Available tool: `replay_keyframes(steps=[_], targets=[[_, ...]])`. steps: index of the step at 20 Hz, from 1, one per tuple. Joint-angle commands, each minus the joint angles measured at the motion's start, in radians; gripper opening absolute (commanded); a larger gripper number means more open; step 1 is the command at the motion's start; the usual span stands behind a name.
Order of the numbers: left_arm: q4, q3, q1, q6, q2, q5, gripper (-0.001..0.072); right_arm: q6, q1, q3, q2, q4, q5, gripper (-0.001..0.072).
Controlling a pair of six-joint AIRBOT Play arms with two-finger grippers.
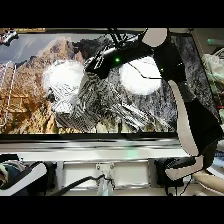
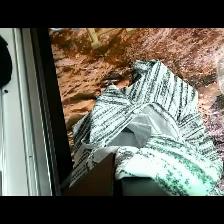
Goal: Fold the clothes and pants, and hang the long-sleeved shirts on hangers.
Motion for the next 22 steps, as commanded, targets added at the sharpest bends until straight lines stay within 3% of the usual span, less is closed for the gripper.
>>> replay_keyframes(steps=[1, 4, 6, 16, 18, 22], targets=[[0.053, 0.039, 0.016, 0.031, -0.135, 0.059, 0.0341, -0.021, 0.001, 0.000, 0.000, -0.002, 0.010, 0.0028], [0.080, 0.103, 0.023, 0.006, -0.221, 0.068, 0.0340, -0.021, 0.001, 0.000, 0.000, -0.002, 0.009, 0.0028], [0.095, 0.138, 0.042, -0.070, -0.259, 0.072, 0.0343, -0.024, 0.001, 0.000, 0.000, -0.016, 0.008, 0.0028], [0.087, 0.154, 0.074, -0.055, -0.346, 0.162, 0.0342, -0.023, 0.001, 0.000, -0.001, -0.047, -0.017, 0.0028], [0.090, 0.155, 0.075, -0.054, -0.356, 0.170, 0.0287, -0.023, 0.001, 0.000, -0.001, -0.047, -0.016, 0.0028], [0.090, 0.156, 0.075, -0.037, -0.373, 0.181, 0.0283, -0.023, 0.001, 0.000, 0.000, -0.047, -0.015, 0.0028]])
